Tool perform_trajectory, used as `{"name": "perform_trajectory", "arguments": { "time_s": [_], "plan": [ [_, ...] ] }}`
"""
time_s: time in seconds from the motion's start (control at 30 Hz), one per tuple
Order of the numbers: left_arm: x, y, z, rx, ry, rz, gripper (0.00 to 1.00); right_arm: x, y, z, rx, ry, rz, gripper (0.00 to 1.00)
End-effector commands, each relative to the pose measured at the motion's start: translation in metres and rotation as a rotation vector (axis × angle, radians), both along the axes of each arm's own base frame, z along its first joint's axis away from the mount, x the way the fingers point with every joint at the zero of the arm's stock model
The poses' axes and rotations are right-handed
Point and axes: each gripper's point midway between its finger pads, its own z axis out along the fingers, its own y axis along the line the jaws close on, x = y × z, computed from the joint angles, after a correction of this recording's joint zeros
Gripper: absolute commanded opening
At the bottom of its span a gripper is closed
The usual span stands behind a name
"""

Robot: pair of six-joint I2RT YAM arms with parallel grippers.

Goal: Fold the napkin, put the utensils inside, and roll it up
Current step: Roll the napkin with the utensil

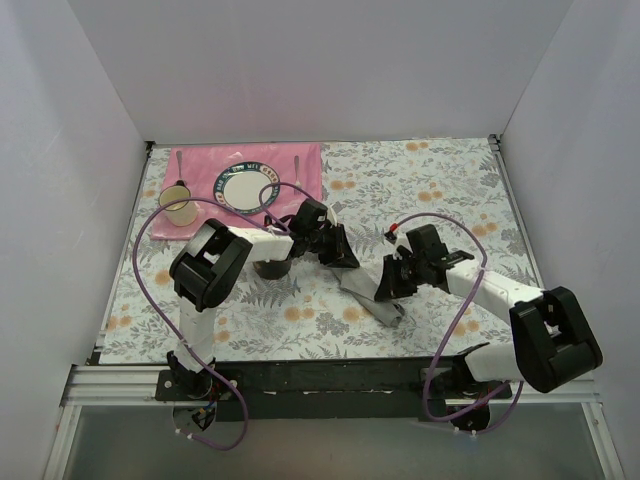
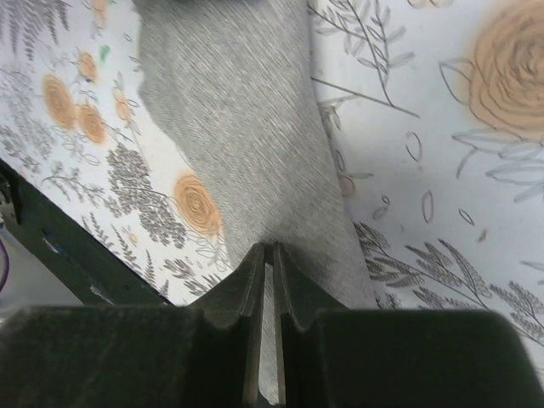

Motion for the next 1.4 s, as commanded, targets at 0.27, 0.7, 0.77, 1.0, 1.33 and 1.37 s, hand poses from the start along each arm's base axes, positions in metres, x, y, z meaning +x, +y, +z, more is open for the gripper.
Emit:
{"name": "perform_trajectory", "arguments": {
  "time_s": [0.27, 0.7, 0.77, 1.0, 1.33, 1.37],
  "plan": [
    [0.011, 0.007, -0.001, 0.053, -0.039, 0.02, 0.15, 0.007, -0.004, 0.042, -0.004, -0.083, -0.029, 0.15],
    [0.013, 0.004, 0.009, 0.051, -0.033, 0.014, 0.15, -0.039, -0.022, -0.001, 0.01, 0.007, -0.122, 0.15],
    [0.013, 0.003, 0.013, 0.046, -0.033, 0.014, 0.15, -0.036, -0.025, 0.0, -0.012, -0.009, -0.123, 0.15],
    [0.019, -0.008, 0.051, -0.016, -0.061, 0.001, 0.17, -0.02, -0.015, 0.033, 0.029, -0.074, -0.092, 0.15],
    [0.019, -0.012, 0.115, -0.09, -0.139, -0.016, 0.2, 0.008, -0.012, 0.057, 0.005, -0.16, -0.096, 0.17],
    [0.019, -0.011, 0.121, -0.09, -0.142, -0.016, 0.2, 0.01, -0.015, 0.057, -0.014, -0.163, -0.106, 0.18]
  ]
}}
